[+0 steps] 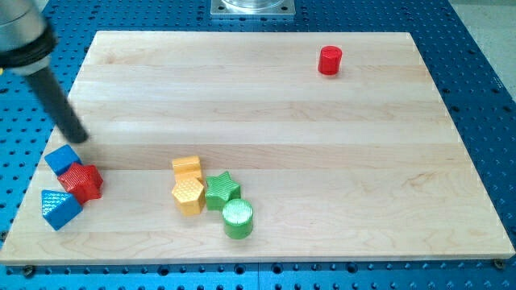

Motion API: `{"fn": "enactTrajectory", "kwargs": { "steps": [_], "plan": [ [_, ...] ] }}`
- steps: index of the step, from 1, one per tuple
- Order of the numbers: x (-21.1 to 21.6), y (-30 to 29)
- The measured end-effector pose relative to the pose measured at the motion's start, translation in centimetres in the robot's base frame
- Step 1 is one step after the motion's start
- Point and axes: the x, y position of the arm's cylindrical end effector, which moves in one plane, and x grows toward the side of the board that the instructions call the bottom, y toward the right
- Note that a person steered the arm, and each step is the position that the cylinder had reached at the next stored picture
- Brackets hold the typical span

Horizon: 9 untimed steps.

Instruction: Move the red blocks to the blue blocks

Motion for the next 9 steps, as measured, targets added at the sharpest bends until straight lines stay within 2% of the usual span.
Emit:
{"fn": "enactTrajectory", "kwargs": {
  "steps": [1,2,3,4,5,6,7,8,9],
  "plan": [
    [-4.8,11.0],
    [-3.7,23.9],
    [-8.2,36.3],
    [-15.5,40.8],
    [-16.5,42.0],
    [-14.8,30.5],
    [-6.9,18.4],
    [-7.7,18.2],
    [-4.7,21.7]
  ]
}}
